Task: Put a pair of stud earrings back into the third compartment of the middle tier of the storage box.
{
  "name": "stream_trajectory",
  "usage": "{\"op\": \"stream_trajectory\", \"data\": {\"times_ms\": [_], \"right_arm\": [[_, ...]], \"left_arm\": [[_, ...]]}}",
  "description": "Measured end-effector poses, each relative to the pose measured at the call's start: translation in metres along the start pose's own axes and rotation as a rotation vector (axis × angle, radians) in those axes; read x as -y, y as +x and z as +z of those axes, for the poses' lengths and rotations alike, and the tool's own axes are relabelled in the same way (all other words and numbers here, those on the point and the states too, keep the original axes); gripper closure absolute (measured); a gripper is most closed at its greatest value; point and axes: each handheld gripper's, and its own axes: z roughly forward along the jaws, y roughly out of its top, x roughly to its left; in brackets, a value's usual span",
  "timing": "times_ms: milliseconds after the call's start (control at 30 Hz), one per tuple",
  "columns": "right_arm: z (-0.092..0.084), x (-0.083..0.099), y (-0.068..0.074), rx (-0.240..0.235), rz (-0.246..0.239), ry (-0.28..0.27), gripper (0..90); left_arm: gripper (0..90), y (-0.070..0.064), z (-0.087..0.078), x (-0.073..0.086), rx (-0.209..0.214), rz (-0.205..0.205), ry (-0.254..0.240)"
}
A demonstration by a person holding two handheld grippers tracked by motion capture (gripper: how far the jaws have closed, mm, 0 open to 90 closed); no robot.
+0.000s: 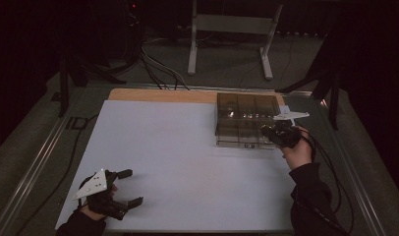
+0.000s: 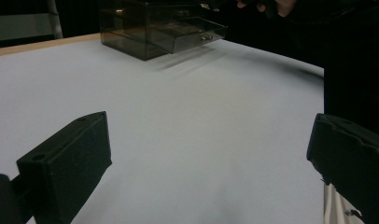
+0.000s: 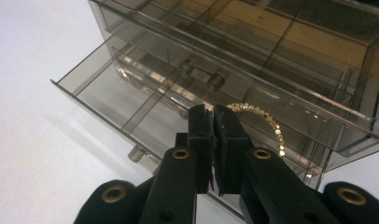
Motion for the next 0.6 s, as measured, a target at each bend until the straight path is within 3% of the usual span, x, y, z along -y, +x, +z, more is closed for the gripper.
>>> {"op": "stream_trajectory", "data": {"times_ms": [600], "right_arm": [[0.027,0.017,-0.015,0.012,0.067,0.059,86.5]], "left_arm": [[0.7,0.000,0.000,0.000,0.000,-0.003,-0.001]]}}
